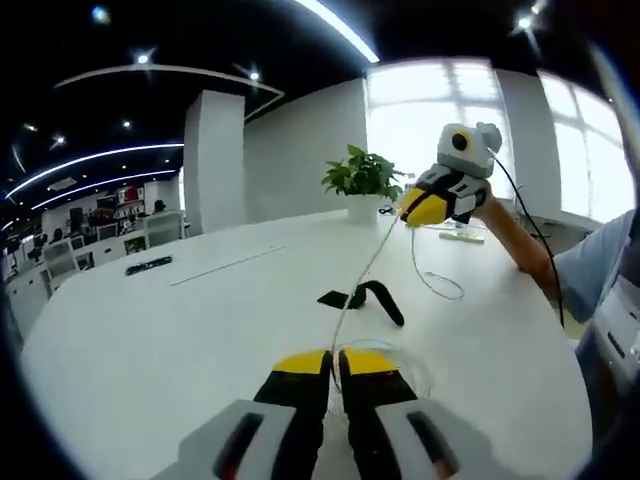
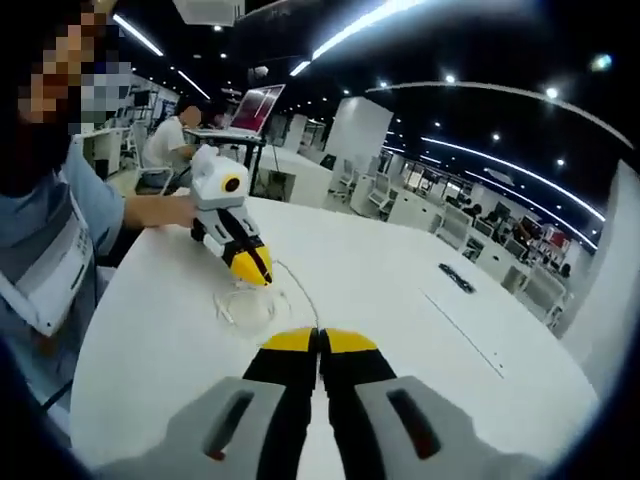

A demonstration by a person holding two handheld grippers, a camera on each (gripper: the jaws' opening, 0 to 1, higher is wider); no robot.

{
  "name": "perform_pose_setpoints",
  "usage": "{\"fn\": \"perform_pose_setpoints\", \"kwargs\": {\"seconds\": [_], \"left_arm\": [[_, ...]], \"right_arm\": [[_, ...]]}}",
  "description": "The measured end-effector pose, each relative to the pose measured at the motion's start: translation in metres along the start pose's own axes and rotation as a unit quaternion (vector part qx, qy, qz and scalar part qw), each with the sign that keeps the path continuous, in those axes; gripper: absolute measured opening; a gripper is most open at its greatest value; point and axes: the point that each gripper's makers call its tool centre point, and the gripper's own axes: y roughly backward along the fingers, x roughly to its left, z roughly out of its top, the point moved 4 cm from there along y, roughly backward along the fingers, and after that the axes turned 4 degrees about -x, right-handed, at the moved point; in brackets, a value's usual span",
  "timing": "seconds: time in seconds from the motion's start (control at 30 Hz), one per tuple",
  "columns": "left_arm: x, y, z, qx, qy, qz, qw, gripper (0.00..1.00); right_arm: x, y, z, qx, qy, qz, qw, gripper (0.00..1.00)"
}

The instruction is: Peel open the Velcro strap on the desktop, arrange the wired earphones neatly onto it, and close the Velcro strap to secure them.

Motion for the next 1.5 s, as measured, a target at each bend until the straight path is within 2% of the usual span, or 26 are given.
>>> {"fn": "perform_pose_setpoints", "kwargs": {"seconds": [0.23,0.6,0.83,1.1,1.27,1.33,1.5], "left_arm": [[-0.006,0.001,0.0,-0.007,0.001,-0.01,0.9999,0.12],[-0.01,0.003,0.003,-0.015,0.001,-0.012,0.9998,0.12],[-0.009,0.004,0.003,-0.017,-0.004,-0.006,0.9998,0.13],[-0.008,0.006,0.005,-0.024,0.001,-0.005,0.9997,0.13],[-0.006,0.007,0.008,-0.028,0.002,-0.004,0.9996,0.13],[-0.005,0.007,0.009,-0.03,0.003,-0.005,0.9995,0.13],[-0.004,0.007,0.009,-0.029,0.004,-0.004,0.9996,0.14]], "right_arm": [[0.021,-0.014,0.023,-0.067,-0.049,0.037,0.9958,0.04],[0.028,-0.043,0.029,-0.104,-0.071,0.024,0.9918,0.04],[0.024,-0.066,0.03,-0.107,-0.088,0.011,0.9903,0.04],[0.01,-0.07,0.043,-0.124,-0.068,-0.025,0.9896,0.04],[0.005,-0.076,0.033,-0.111,-0.05,-0.048,0.9914,0.04],[0.002,-0.078,0.025,-0.094,-0.038,-0.06,0.993,0.04],[0.005,-0.078,0.011,-0.072,-0.035,-0.054,0.9953,0.04]]}}
